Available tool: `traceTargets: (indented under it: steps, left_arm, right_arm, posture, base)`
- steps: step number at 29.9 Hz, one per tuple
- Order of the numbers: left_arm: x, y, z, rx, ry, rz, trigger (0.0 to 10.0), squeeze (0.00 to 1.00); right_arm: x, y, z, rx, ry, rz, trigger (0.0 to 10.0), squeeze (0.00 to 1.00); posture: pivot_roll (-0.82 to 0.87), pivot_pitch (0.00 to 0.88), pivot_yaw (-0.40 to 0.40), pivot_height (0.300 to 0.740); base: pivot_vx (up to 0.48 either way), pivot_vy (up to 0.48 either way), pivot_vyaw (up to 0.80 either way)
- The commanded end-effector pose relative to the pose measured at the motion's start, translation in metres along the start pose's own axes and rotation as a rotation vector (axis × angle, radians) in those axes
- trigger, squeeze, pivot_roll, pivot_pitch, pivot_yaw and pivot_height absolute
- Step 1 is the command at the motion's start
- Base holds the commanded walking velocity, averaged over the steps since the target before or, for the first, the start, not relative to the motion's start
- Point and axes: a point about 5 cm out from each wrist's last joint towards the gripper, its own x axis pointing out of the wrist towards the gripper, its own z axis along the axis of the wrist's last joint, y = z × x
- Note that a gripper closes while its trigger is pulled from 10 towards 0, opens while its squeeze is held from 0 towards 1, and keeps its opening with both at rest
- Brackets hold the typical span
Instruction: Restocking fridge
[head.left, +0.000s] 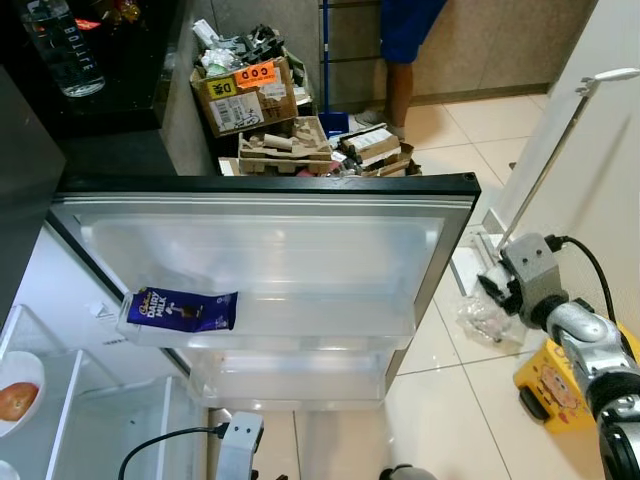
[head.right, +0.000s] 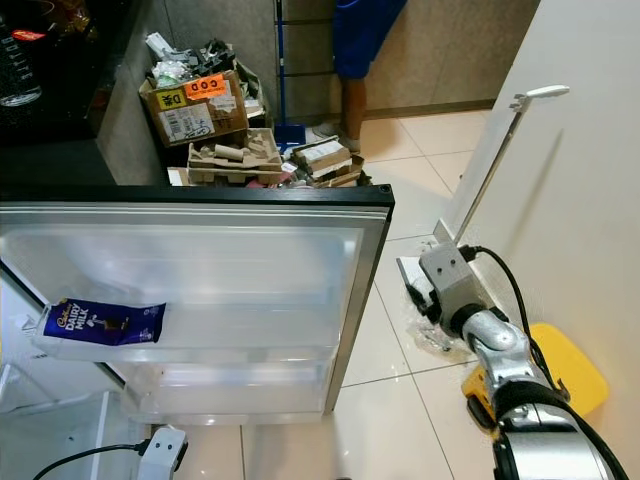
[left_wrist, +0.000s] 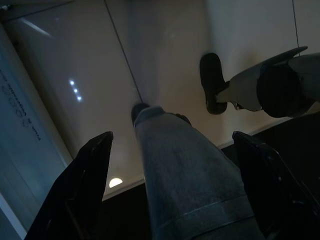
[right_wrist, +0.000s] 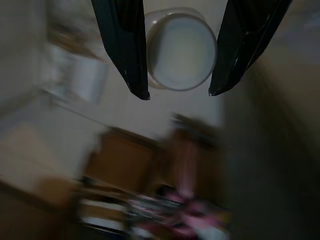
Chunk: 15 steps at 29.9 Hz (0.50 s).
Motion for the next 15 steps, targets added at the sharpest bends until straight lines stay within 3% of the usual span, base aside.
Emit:
traceTargets:
  steps: [1, 3, 11, 15]
  left_arm:
    - [-0.002, 0.000, -0.006, 0.007, 0.023, 0.000, 10.0, 0.00]
    - [-0.002, 0.001, -0.006, 0.008, 0.022, 0.000, 10.0, 0.00]
    - [-0.002, 0.003, -0.006, 0.009, 0.019, 0.005, 10.0, 0.00]
    - [-0.006, 0.011, 0.001, -0.028, -0.033, 0.004, 10.0, 0.00]
  right_arm:
    - [-0.010, -0.006, 0.008, 0.012, -0.046, 0.076, 10.0, 0.00]
    - [-0.019, -0.005, 0.007, -0.011, -0.025, 0.173, 10.0, 0.00]
    - [-0.047, 0.000, 0.002, -0.063, 0.078, 0.372, 10.0, 0.00]
    - [-0.065, 0.014, -0.002, -0.045, 0.146, 0.521, 10.0, 0.00]
  posture:
    - [-0.05, 0.073, -0.011, 0.740]
    - [-0.06, 0.074, -0.010, 0.740]
    - [-0.06, 0.075, -0.012, 0.740]
    - [-0.07, 0.078, -0.009, 0.740]
  base:
    - [0.000, 0.000, 0.00]
    - [0.000, 0.000, 0.00]
    - [0.000, 0.000, 0.00]
    - [0.000, 0.000, 0.00]
